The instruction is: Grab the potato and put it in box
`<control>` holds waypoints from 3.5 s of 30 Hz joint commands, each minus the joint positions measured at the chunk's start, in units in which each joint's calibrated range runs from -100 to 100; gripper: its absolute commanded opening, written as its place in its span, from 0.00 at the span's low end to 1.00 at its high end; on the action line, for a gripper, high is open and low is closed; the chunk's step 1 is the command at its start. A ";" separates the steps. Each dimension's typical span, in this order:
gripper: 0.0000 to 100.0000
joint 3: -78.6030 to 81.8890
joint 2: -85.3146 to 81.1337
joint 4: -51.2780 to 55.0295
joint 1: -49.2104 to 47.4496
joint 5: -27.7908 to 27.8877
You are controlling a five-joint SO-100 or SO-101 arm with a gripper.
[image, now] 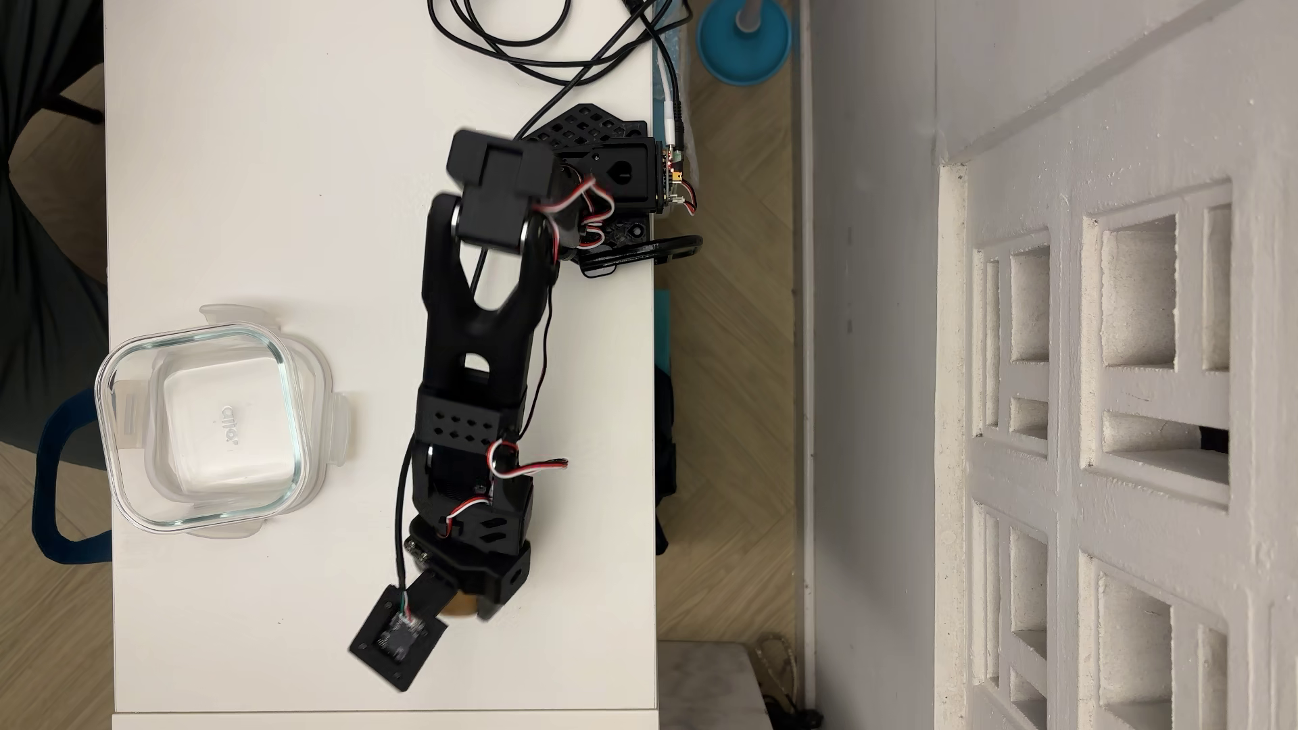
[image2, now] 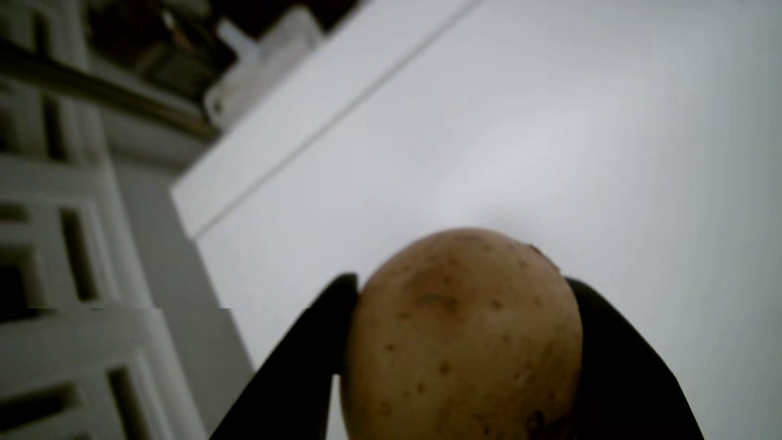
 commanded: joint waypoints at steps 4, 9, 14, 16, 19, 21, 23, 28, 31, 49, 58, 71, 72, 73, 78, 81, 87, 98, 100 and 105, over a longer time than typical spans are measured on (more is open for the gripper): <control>0.03 1.79 -20.80 1.97 14.91 -2.63; 0.03 2.40 -26.25 1.97 35.95 -2.69; 0.03 2.05 -26.25 1.01 54.54 -2.01; 0.03 2.14 -26.25 0.92 59.88 -1.88; 0.03 2.31 -26.16 0.83 69.02 -1.88; 0.03 2.40 -25.99 0.66 72.99 -1.76; 0.03 3.35 -24.46 -0.30 76.04 0.55; 0.03 3.01 -19.35 -1.00 75.58 3.66; 0.03 2.83 -16.71 -1.00 74.82 5.28; 0.04 2.05 2.21 -12.07 58.05 8.53; 0.28 0.84 4.77 -10.85 59.12 8.71; 0.28 0.32 4.09 -10.85 59.27 8.28; 0.28 0.23 4.00 -10.85 59.12 8.28; 0.28 0.06 3.83 -10.76 58.81 8.21; 0.16 -6.36 -0.77 -5.53 57.90 4.85; 0.11 -8.09 -5.20 1.01 57.74 3.04; 0.10 -4.27 -13.64 5.80 50.12 1.98; 0.02 16.36 -33.66 5.37 14.91 1.92; 0.02 20.17 -35.96 5.37 10.49 1.92; 0.02 30.40 -46.53 5.28 3.02 1.92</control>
